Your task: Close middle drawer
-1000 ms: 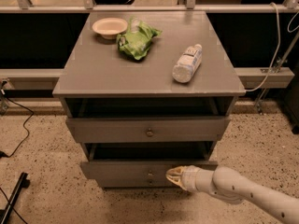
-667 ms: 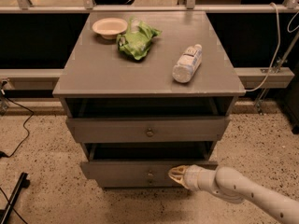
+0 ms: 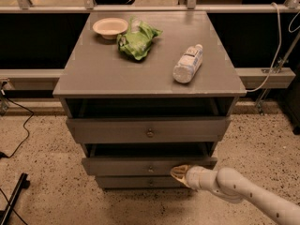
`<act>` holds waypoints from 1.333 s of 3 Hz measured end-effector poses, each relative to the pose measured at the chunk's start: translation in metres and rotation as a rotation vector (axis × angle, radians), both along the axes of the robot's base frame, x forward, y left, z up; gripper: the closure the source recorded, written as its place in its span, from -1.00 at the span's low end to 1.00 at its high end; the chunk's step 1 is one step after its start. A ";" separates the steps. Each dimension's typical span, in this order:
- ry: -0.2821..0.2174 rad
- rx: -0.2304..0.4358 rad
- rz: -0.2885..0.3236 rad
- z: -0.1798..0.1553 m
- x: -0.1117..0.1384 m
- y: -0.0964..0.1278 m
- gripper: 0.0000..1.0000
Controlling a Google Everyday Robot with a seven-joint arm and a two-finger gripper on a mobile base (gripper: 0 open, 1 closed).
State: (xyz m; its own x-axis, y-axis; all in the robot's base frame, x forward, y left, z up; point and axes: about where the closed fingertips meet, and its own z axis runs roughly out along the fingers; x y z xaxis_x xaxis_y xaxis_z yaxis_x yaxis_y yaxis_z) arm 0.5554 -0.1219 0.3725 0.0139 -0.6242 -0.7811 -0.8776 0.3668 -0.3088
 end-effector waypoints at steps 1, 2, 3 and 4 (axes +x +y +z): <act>0.015 0.016 0.008 -0.013 0.001 -0.001 1.00; 0.048 0.028 0.014 -0.028 0.003 -0.002 1.00; 0.069 0.040 0.011 -0.039 0.004 -0.007 1.00; 0.054 0.038 -0.005 -0.032 0.009 -0.018 1.00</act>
Offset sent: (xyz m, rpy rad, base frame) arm 0.0051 -0.0101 -0.0471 0.0378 0.0914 0.0164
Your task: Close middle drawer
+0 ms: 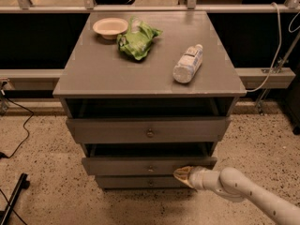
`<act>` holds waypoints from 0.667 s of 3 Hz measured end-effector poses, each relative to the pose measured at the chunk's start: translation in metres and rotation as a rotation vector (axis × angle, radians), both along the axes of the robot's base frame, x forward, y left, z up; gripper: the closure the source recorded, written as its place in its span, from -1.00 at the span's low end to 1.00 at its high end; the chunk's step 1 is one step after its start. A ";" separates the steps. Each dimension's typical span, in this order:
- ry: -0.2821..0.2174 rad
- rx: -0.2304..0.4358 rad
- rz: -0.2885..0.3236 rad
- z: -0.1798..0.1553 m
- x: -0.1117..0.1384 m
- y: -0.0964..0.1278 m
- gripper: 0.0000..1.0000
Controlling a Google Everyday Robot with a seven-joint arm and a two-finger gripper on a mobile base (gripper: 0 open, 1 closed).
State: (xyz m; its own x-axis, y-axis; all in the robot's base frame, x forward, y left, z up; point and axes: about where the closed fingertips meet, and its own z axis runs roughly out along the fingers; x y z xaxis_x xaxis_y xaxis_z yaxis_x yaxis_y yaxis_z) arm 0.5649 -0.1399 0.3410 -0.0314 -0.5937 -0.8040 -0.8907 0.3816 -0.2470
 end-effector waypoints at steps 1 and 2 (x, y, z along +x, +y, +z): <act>-0.046 -0.003 -0.016 0.014 0.006 -0.012 1.00; -0.103 -0.027 -0.041 0.029 0.007 -0.028 1.00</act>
Offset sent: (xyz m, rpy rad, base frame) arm 0.0087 -0.0542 0.0504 -0.0628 -0.1783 -0.0825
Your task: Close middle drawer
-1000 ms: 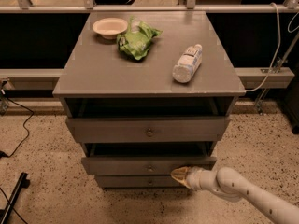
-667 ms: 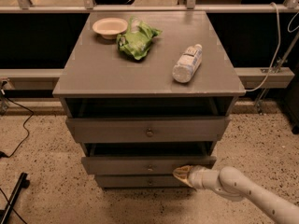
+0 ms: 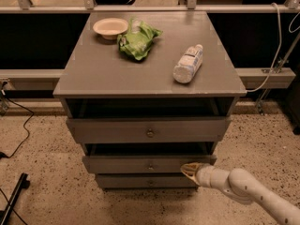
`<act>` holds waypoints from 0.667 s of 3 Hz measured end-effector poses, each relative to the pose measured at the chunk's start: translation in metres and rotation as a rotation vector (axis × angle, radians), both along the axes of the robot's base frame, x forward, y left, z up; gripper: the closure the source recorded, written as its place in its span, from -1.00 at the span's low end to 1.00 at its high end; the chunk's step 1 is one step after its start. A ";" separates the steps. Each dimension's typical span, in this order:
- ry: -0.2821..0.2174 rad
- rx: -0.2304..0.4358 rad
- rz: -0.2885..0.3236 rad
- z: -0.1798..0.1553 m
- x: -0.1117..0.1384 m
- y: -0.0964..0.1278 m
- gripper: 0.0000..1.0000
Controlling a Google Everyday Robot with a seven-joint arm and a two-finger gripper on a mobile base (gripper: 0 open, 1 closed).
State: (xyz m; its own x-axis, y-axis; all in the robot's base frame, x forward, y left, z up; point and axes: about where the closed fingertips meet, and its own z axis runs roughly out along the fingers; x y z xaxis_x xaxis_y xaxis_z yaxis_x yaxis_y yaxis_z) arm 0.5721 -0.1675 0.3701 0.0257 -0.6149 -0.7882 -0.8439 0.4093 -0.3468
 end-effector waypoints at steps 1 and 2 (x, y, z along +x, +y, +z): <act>-0.073 0.013 -0.045 0.016 0.003 -0.022 1.00; -0.118 0.043 -0.057 0.021 0.015 -0.037 1.00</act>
Offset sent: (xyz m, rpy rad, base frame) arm 0.0281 -0.0617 0.0284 0.0735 -0.1738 -0.0805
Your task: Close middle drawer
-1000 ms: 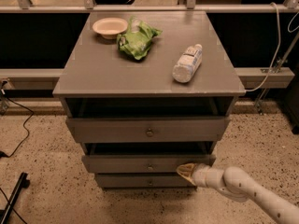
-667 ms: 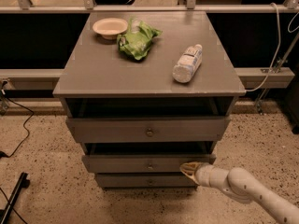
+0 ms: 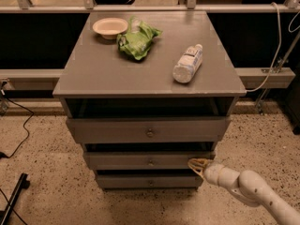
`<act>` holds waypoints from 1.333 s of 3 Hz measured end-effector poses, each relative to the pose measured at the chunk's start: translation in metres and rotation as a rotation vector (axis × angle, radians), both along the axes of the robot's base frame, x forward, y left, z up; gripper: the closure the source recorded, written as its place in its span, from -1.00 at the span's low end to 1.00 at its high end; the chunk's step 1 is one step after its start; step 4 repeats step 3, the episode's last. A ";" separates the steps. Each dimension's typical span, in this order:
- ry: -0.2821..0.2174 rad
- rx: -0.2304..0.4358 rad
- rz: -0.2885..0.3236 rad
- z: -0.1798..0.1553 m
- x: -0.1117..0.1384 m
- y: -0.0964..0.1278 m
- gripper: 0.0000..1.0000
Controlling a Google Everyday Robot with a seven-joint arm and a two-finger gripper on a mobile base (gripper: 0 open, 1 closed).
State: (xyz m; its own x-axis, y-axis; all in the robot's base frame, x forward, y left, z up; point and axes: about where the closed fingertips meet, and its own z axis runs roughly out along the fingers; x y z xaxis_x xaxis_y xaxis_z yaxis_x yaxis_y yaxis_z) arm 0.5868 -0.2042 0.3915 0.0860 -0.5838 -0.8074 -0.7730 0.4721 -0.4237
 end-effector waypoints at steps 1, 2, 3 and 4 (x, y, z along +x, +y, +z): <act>-0.038 0.004 0.000 0.008 0.005 -0.004 1.00; -0.106 -0.051 0.025 0.026 -0.007 0.001 1.00; -0.148 -0.141 0.107 0.040 -0.024 -0.008 1.00; -0.148 -0.141 0.107 0.040 -0.024 -0.008 1.00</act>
Offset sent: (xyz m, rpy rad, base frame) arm -0.0387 0.0201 0.0432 -0.1247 -0.1792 0.0851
